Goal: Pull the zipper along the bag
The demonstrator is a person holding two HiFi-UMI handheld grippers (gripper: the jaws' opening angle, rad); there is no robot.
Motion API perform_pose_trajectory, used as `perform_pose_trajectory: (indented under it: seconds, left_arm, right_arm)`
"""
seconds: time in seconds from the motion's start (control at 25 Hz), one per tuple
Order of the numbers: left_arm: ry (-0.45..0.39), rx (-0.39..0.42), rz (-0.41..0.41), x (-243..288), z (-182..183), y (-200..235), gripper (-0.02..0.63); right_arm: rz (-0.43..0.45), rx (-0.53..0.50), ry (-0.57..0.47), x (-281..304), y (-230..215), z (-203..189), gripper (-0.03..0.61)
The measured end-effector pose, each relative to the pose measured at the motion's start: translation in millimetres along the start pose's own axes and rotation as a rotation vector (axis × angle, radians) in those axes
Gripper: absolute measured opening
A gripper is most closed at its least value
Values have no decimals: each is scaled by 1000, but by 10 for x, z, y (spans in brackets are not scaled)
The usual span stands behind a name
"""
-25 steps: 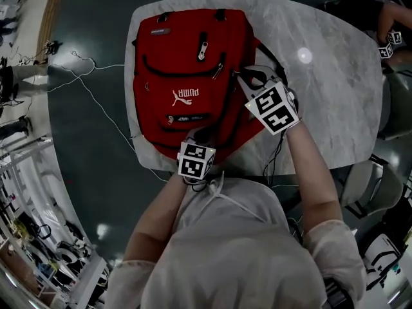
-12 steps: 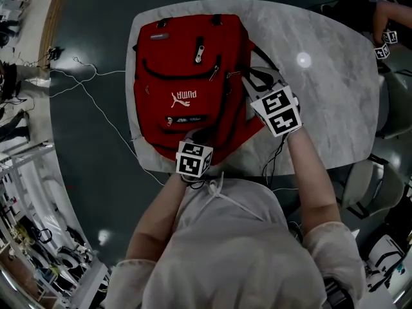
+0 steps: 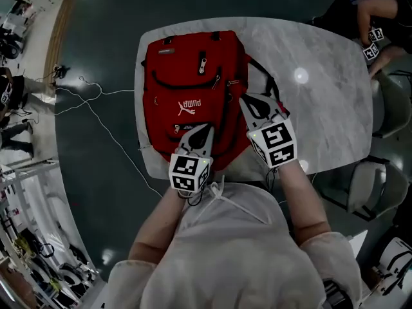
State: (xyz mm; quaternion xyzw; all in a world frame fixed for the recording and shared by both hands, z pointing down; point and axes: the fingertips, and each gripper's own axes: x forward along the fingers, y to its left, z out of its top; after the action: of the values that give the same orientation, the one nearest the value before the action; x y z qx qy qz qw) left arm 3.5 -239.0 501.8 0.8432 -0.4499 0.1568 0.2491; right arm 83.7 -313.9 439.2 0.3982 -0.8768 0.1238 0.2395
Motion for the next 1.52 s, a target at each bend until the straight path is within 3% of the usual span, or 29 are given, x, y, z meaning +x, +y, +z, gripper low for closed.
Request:
perform_pose_trajectory:
  seconds: [0.28,0.56,0.72,1.0,1.52]
  left_arm:
    - [-299,129,37,-506,1111,18,18]
    - [-453,229,51,-1007,1800,-131,18]
    - [-541,247,51,-1240,2013,-187,18]
    - [-526,233,23,-1467,2096,-189,18]
    - [-489,235,23,-1425,1966,-61,18]
  right_arm:
    - [-76,-34,-146,-313,407,412,28]
    - [-199,-73,-331,-718,625,852,27]
    - [-202,-35,-348,-737,666,935,26]
    - [-221,-35,-352,-884,823,1129,26]
    - [-230,-27,-322,-771,904,1018,26]
